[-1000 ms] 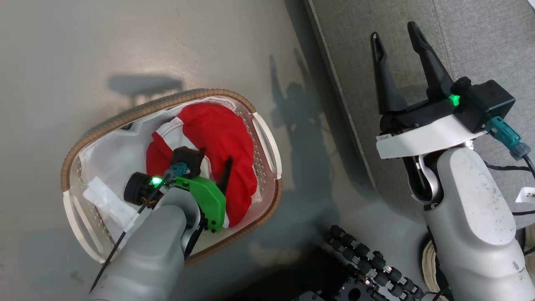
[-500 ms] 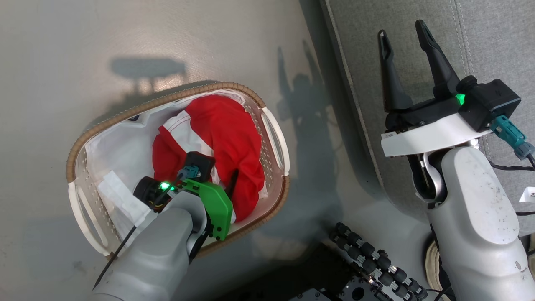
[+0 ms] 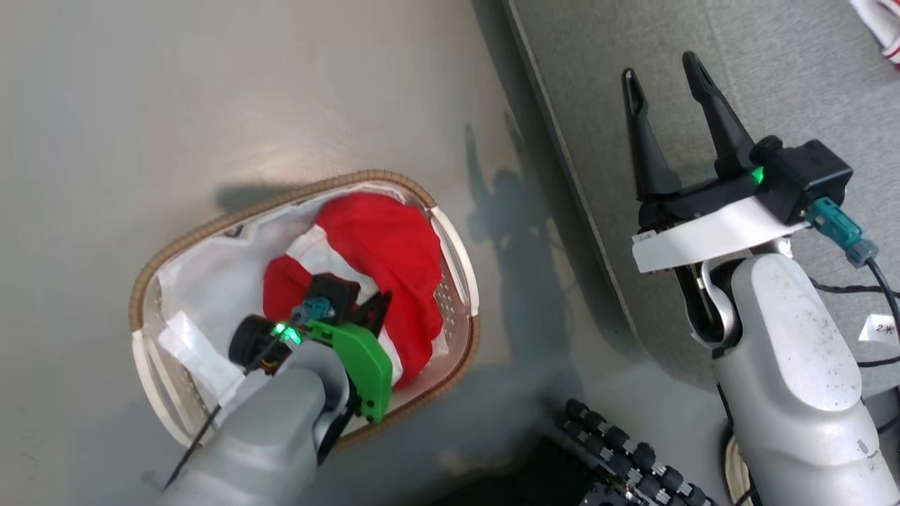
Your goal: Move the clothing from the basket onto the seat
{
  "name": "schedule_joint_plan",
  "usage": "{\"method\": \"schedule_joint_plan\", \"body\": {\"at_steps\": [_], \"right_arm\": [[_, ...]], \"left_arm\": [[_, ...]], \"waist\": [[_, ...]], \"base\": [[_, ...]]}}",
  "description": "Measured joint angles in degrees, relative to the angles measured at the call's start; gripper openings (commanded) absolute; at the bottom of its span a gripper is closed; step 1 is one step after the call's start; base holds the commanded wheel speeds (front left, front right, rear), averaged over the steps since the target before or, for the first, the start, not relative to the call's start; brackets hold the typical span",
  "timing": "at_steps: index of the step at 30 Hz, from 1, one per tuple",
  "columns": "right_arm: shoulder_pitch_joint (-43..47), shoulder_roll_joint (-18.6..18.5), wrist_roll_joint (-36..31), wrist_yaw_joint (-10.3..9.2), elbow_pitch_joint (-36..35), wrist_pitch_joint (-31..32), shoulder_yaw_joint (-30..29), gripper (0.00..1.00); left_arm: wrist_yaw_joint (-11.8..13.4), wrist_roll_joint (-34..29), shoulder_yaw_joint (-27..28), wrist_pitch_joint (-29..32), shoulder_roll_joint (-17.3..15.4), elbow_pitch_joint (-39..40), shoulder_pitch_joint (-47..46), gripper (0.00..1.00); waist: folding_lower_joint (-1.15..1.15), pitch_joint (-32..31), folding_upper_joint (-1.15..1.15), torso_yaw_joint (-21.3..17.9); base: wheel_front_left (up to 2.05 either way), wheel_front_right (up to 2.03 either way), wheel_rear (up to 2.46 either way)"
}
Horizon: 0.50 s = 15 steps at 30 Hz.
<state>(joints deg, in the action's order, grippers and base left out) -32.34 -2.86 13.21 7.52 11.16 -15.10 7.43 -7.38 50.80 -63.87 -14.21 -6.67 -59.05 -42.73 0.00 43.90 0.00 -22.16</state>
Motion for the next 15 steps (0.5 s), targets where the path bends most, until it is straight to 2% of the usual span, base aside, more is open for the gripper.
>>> {"method": "schedule_joint_plan", "body": {"at_steps": [7,15], "right_arm": [[2.19,0.02,-1.51,0.01,1.76,0.0,-1.08,1.0],[5.63,-0.22,-2.7,0.0,3.7,0.0,-2.44,1.0]], "left_arm": [[-0.01,3.02,-1.24,-0.77,-0.09,3.0,3.64,0.0],[-0.01,0.6,4.28,-0.81,-0.68,10.31,9.32,0.0]], "waist": [[0.0,-6.39,0.0,1.43],[0.0,-14.49,0.0,4.15]], "base": [[0.0,0.0,0.0],[0.0,0.0,0.0]]}}
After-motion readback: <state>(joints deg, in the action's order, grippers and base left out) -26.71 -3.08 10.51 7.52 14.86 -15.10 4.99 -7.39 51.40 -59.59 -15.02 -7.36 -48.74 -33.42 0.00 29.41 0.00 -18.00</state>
